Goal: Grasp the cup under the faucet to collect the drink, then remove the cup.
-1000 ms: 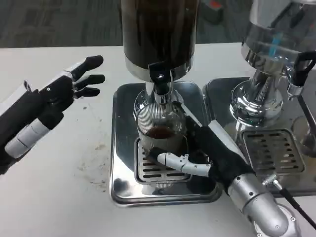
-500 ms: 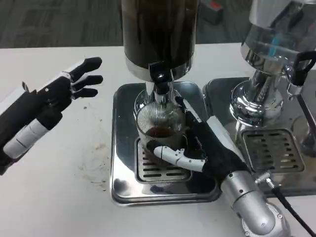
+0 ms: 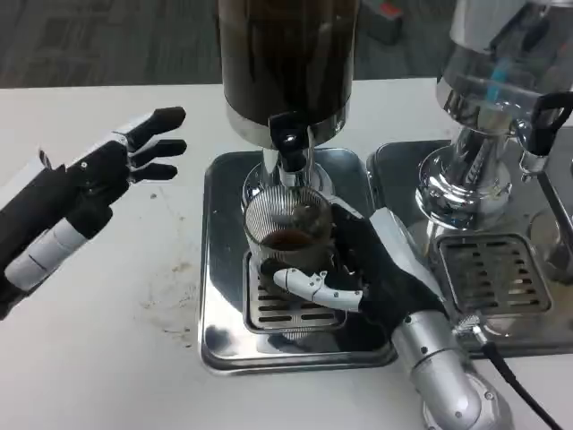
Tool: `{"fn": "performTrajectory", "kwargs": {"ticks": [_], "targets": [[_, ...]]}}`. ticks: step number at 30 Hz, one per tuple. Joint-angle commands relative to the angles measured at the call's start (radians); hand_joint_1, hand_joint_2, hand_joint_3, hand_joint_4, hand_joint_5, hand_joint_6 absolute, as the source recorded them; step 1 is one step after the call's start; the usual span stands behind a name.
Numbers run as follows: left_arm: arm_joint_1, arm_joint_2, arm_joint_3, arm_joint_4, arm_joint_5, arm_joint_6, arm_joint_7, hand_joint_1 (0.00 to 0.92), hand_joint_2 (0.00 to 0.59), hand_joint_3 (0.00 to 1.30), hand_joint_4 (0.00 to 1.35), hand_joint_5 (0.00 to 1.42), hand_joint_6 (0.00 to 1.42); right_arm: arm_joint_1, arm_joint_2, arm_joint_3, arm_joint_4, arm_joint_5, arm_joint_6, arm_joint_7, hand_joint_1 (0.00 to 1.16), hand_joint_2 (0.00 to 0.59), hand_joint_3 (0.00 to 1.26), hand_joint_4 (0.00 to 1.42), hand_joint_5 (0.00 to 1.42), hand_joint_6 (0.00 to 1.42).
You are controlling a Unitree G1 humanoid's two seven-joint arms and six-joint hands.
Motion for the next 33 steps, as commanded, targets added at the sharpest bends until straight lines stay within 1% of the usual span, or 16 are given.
{"fn": "performTrajectory", "kwargs": {"ticks": [1,9,13,20,22,33], "targets": [[0.013,0.011,0.007,-0.010,0.012,0.003,0.016,0.000,0.096,0.11,0.05,0.11,0.20,0.029,0.012,0.019,0.049,-0.009,0.016,-0.013,0.67,0.213,0.25,0.27,0.33,0.39],[0.013,0.012,0.006,-0.011,0.013,0.004,0.020,0.000,0.093,0.11,0.05,0.11,0.20,0.039,0.028,0.024,0.084,-0.020,-0.021,-0.074,0.68,0.213,0.33,0.36,0.42,0.49],[0.013,0.012,0.006,-0.011,0.013,0.004,0.020,0.000,0.095,0.11,0.06,0.11,0.21,0.046,0.035,0.019,0.092,-0.019,-0.039,-0.106,0.69,0.217,0.37,0.41,0.47,0.54],[0.012,0.012,0.005,-0.006,0.015,0.004,0.022,0.000,0.100,0.11,0.06,0.11,0.21,0.057,0.042,0.020,0.103,-0.031,-0.067,-0.155,0.69,0.218,0.41,0.47,0.55,0.68],[0.014,0.012,0.004,-0.006,0.016,0.004,0.022,0.000,0.099,0.11,0.06,0.11,0.22,0.064,0.044,0.019,0.103,-0.034,-0.077,-0.173,0.69,0.225,0.43,0.49,0.57,0.69],[0.016,0.010,-0.001,0.000,0.019,0.005,0.021,0.000,0.093,0.11,0.06,0.11,0.22,0.098,0.044,0.003,0.088,-0.038,-0.118,-0.226,0.71,0.231,0.48,0.53,0.65,0.80]]}}
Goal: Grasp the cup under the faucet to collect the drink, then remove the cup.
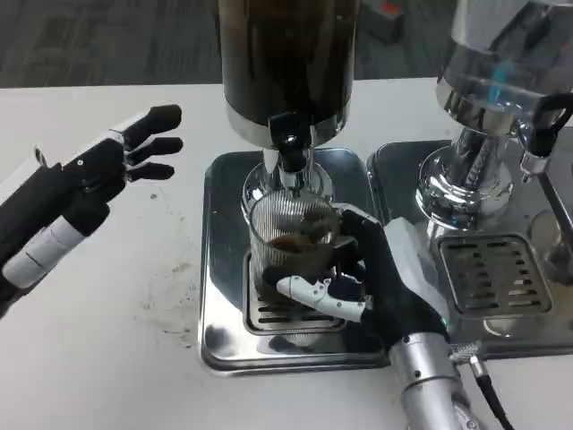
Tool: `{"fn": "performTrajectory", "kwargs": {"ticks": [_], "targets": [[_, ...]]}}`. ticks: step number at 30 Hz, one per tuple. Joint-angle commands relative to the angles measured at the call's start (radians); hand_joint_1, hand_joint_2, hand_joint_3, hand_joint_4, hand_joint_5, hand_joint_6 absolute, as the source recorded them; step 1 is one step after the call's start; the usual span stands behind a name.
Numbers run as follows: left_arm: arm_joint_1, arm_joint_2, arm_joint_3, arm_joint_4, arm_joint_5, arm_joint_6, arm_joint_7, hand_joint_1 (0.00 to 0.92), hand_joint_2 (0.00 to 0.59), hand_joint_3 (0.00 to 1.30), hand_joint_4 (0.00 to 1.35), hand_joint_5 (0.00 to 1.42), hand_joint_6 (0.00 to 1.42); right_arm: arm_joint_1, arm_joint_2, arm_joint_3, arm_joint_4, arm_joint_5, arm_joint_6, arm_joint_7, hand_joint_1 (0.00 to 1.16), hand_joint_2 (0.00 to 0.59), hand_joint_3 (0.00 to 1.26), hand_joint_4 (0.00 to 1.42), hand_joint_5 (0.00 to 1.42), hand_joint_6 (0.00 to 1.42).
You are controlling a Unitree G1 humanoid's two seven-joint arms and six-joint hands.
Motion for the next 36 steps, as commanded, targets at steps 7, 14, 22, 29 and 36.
{"fn": "performTrajectory", "kwargs": {"ticks": [7,14,22,29,36], "targets": [[0.010,0.004,-0.007,0.009,0.019,0.005,0.005,0.000,0.093,0.10,0.06,0.11,0.22,0.067,-0.005,-0.015,-0.013,0.005,-0.022,-0.023,0.70,0.238,0.49,0.55,0.67,0.81],[0.007,0.002,-0.010,0.018,0.021,0.003,0.006,0.000,0.093,0.10,0.07,0.11,0.22,0.093,-0.011,-0.037,-0.056,0.005,-0.029,-0.028,0.70,0.232,0.50,0.55,0.68,0.83],[0.002,0.000,-0.015,0.030,0.022,0.000,0.006,0.000,0.095,0.10,0.07,0.11,0.23,0.118,-0.014,-0.052,-0.088,-0.003,-0.045,-0.044,0.70,0.231,0.50,0.55,0.68,0.84],[0.001,-0.002,-0.020,0.035,0.024,-0.001,0.006,0.000,0.097,0.10,0.07,0.11,0.23,0.136,-0.020,-0.063,-0.116,-0.010,-0.045,-0.050,0.71,0.234,0.51,0.56,0.69,0.85],[-0.002,-0.005,-0.024,0.045,0.027,-0.004,0.006,0.000,0.097,0.10,0.07,0.11,0.23,0.143,-0.024,-0.068,-0.130,-0.011,-0.054,-0.061,0.72,0.236,0.51,0.56,0.69,0.86]]}}
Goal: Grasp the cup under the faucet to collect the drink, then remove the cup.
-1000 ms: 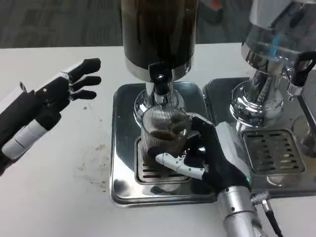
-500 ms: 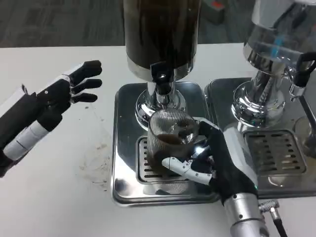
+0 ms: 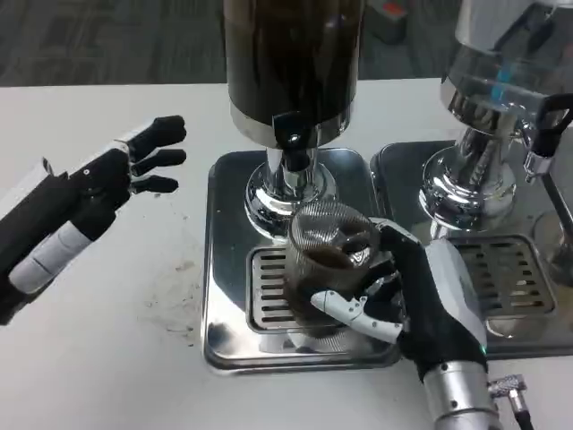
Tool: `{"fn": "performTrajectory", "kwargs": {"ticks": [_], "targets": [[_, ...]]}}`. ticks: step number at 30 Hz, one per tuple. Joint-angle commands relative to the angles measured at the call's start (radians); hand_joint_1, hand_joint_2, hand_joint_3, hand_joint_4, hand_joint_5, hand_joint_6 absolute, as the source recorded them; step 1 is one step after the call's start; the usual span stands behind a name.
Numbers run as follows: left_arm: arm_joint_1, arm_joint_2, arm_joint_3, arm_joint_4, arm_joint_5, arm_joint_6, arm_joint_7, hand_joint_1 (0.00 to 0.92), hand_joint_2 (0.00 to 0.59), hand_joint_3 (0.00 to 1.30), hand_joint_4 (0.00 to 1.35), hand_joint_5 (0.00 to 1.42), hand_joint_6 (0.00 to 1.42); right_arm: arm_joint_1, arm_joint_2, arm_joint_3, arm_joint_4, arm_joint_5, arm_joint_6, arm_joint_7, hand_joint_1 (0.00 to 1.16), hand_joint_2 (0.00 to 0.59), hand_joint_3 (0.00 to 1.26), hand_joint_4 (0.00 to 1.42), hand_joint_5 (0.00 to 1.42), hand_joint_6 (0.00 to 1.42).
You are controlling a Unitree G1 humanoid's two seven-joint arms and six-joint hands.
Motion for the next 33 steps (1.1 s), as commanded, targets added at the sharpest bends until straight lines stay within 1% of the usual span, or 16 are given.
{"fn": "performTrajectory", "kwargs": {"ticks": [1,6,16,22,33], "targets": [[-0.001,-0.005,-0.006,0.012,0.021,-0.004,0.007,0.000,0.097,0.10,0.07,0.11,0.23,0.011,-0.002,-0.014,-0.027,-0.004,-0.021,-0.022,0.72,0.236,0.51,0.56,0.69,0.86],[-0.004,-0.007,-0.007,0.017,0.026,-0.003,0.006,0.000,0.097,0.10,0.07,0.11,0.23,0.022,-0.006,-0.017,-0.051,-0.011,-0.021,-0.026,0.72,0.236,0.51,0.57,0.69,0.86],[-0.010,-0.013,-0.010,0.029,0.031,-0.002,0.001,0.000,0.097,0.10,0.07,0.11,0.23,0.058,-0.009,-0.039,-0.116,-0.016,-0.023,-0.024,0.71,0.232,0.51,0.57,0.70,0.86],[-0.021,-0.014,-0.014,0.044,0.035,-0.006,-0.003,0.000,0.097,0.10,0.07,0.11,0.23,0.079,-0.016,-0.048,-0.151,-0.021,-0.020,-0.017,0.71,0.232,0.51,0.57,0.70,0.86],[-0.030,-0.012,-0.030,0.062,0.053,-0.060,-0.005,0.000,0.098,0.10,0.07,0.12,0.23,0.129,-0.036,-0.053,-0.226,-0.054,-0.007,-0.003,0.71,0.234,0.53,0.57,0.72,0.89]]}}
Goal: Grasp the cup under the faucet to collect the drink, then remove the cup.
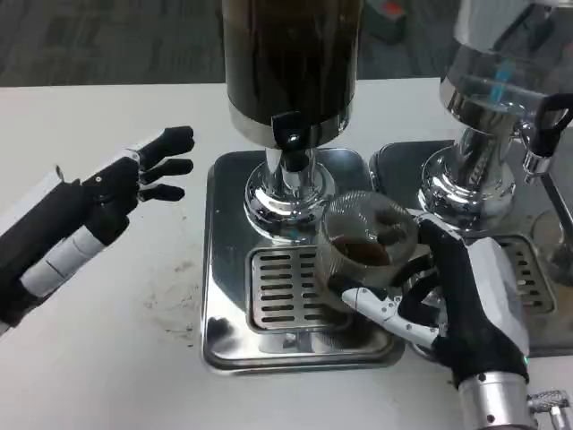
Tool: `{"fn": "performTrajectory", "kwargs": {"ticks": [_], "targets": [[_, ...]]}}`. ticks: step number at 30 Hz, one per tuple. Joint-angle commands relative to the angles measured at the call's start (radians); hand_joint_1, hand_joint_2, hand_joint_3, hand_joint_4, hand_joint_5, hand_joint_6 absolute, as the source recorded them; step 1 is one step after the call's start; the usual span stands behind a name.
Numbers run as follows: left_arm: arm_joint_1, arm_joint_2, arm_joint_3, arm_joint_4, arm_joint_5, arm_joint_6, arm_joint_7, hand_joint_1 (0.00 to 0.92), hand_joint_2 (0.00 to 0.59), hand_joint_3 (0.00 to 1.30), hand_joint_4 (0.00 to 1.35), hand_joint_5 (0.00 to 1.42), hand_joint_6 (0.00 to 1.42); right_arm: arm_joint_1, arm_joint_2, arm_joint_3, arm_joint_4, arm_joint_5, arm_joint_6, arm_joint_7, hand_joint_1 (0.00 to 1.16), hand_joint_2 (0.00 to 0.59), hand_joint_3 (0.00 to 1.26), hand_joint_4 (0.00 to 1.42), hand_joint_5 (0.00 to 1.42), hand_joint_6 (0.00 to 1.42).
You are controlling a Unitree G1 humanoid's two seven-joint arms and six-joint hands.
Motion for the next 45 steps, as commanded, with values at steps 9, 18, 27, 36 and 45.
{"fn": "performTrajectory", "kwargs": {"ticks": [9,18,27,36,45], "targets": [[-0.004,0.001,-0.017,0.028,0.017,-0.051,0.002,0.000,0.098,0.10,0.07,0.12,0.23,0.042,-0.023,-0.020,-0.085,-0.021,0.003,0.020,0.72,0.229,0.53,0.58,0.72,0.90],[0.020,0.012,-0.016,0.026,0.036,-0.094,0.011,0.000,0.098,0.10,0.07,0.12,0.23,0.063,-0.030,-0.031,-0.112,-0.022,0.009,0.038,0.73,0.227,0.53,0.58,0.74,0.90],[0.063,0.030,-0.015,0.018,0.064,-0.151,0.015,0.000,0.101,0.10,0.06,0.12,0.23,0.096,-0.037,-0.045,-0.160,-0.025,0.020,0.053,0.73,0.227,0.53,0.58,0.74,0.92],[0.097,0.056,-0.011,0.018,0.095,-0.228,0.043,0.000,0.104,0.09,0.06,0.11,0.22,0.118,-0.039,-0.063,-0.194,-0.025,0.025,0.071,0.74,0.231,0.54,0.58,0.74,0.93],[0.115,0.095,-0.013,0.030,0.153,-0.338,0.092,0.000,0.098,0.09,0.04,0.09,0.21,0.139,-0.044,-0.078,-0.233,-0.027,0.032,0.089,0.74,0.231,0.54,0.58,0.74,0.93]]}}
